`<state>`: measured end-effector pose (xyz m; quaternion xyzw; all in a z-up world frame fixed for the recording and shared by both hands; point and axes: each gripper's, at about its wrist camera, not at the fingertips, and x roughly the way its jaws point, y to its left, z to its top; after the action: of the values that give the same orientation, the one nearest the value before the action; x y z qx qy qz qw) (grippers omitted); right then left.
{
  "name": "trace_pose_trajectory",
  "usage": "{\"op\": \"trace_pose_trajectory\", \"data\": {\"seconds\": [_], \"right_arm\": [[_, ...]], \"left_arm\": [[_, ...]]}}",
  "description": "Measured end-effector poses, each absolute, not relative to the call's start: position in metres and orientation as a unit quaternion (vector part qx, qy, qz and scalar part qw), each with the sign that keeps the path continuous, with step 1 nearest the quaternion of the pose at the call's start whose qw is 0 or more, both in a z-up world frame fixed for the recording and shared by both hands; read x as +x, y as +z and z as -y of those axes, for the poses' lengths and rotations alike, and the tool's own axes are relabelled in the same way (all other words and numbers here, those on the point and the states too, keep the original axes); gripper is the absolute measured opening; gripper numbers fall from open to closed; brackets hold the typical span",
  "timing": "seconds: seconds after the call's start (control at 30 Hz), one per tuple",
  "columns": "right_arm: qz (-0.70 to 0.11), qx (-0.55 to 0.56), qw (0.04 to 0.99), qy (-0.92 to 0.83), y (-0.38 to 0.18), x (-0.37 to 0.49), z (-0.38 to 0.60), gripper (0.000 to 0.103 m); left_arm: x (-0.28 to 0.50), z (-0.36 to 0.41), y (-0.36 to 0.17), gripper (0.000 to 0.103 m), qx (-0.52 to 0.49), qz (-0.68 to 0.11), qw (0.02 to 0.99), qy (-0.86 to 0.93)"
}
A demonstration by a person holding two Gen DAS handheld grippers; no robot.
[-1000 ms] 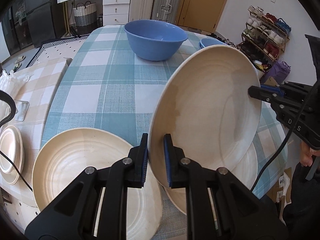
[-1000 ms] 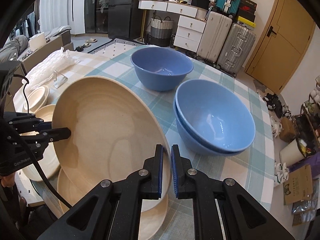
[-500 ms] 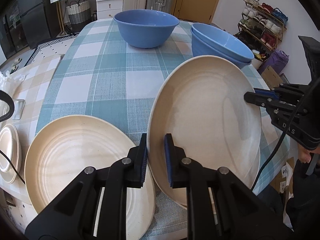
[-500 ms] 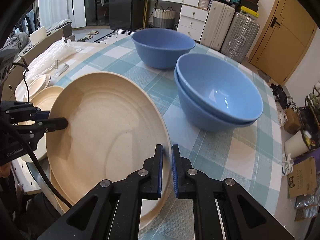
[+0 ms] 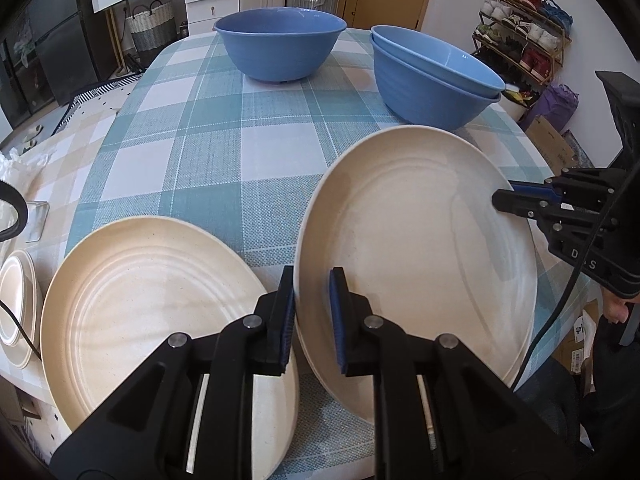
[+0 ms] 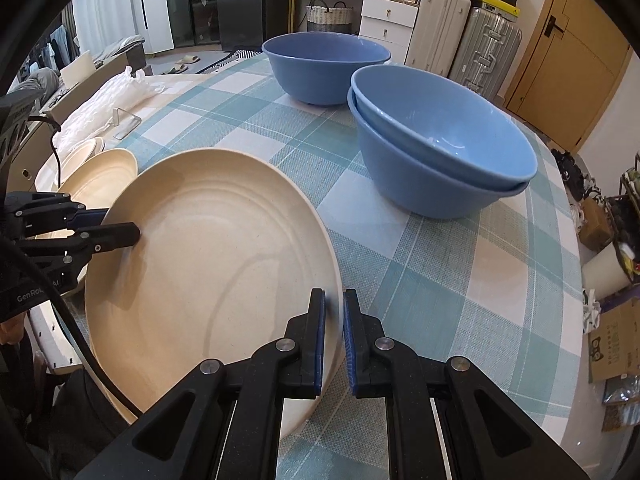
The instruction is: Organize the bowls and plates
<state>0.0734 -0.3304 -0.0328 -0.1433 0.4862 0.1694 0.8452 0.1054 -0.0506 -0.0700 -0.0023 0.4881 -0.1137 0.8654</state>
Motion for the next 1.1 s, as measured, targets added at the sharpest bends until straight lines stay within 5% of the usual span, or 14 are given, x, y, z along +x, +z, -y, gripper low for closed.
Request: {"op": "trace_pose_trajectory", "data": {"seconds": [0.37, 0.8, 0.93, 1.1], "right_arm": [[-0.481, -0.133, 0.849, 0.173, -0.041, 0.069, 0.338, 0.015], [-0.430, -0.047, 0.880, 0.196, -0.010, 0.045, 0.368, 0.072], [-0.414, -0.034, 0.886, 0.207, -0.001, 0.034, 0.371, 0.087], [-0.398, -0.021, 0.890, 0.221, 0.008, 0.021, 0.373, 0.093]], "left_arm": [[0.106, 0.051, -0.075, 0.014, -0.002, -0.485, 0.868, -0.109], [0.093, 0.052, -0.050, 0.069, -0.012, -0.449, 0.885, -0.122], [0.085, 0.054, -0.040, 0.075, -0.007, -0.435, 0.892, -0.121], [0.077, 0.053, -0.029, 0.078, -0.005, -0.427, 0.898, -0.111]]}}
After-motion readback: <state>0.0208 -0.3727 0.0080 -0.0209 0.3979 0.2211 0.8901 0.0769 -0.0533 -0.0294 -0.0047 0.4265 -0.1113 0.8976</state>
